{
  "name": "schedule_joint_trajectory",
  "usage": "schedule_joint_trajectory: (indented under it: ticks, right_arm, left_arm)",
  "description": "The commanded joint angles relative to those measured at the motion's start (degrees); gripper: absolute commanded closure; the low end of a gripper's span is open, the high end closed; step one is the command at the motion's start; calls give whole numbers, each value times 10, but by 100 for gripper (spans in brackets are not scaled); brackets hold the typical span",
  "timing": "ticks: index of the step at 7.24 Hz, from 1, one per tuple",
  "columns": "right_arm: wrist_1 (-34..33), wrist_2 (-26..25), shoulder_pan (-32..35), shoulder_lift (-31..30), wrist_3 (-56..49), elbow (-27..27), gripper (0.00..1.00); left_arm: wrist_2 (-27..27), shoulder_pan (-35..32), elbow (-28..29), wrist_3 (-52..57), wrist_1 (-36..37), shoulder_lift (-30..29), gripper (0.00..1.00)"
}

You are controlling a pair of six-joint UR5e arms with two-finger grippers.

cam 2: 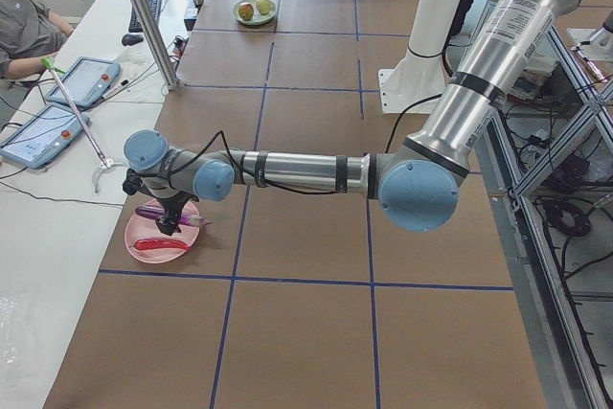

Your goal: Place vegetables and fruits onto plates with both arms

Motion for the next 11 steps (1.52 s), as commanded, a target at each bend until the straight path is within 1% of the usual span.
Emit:
schedule_joint_trajectory:
  ticks: [1, 2, 3, 4, 5, 6, 7, 8, 9, 10, 11]
  right_arm:
    - [-3, 1, 1, -2, -3, 0, 0]
    - [-7, 27, 1, -3, -3, 0, 0]
    - [-17, 48, 15, -2, -3, 1, 0]
    - [-62, 50, 25, -4, -5, 30, 0]
    - [-95, 46, 27, -21, -8, 68, 0]
    - [-96, 40, 36, -46, -14, 86, 0]
    - [-96, 40, 42, -58, -35, 87, 0]
    - [-96, 40, 44, -60, -38, 87, 0]
    - [-96, 39, 44, -61, -38, 87, 0]
    - [-93, 27, 44, -62, -38, 87, 0]
    - [-92, 27, 44, -62, -38, 87, 0]
  left_arm:
    - [74, -33, -177, 66, 229, 52, 0]
    - [73, -46, -240, 115, 264, 133, 0]
    - [69, -82, -270, 132, 260, 186, 0]
    - [68, -90, -277, 132, 258, 219, 0]
    - [69, -91, -277, 126, 257, 250, 0]
    - [68, -91, -278, 126, 230, 268, 0]
    - [67, -91, -277, 124, 184, 294, 0]
    - [66, -91, -282, 83, 159, 311, 0]
    - [42, -91, -286, 58, 134, 316, 0]
    - [29, -91, -283, 58, 124, 316, 0]
    - [29, -90, -288, 58, 124, 315, 0]
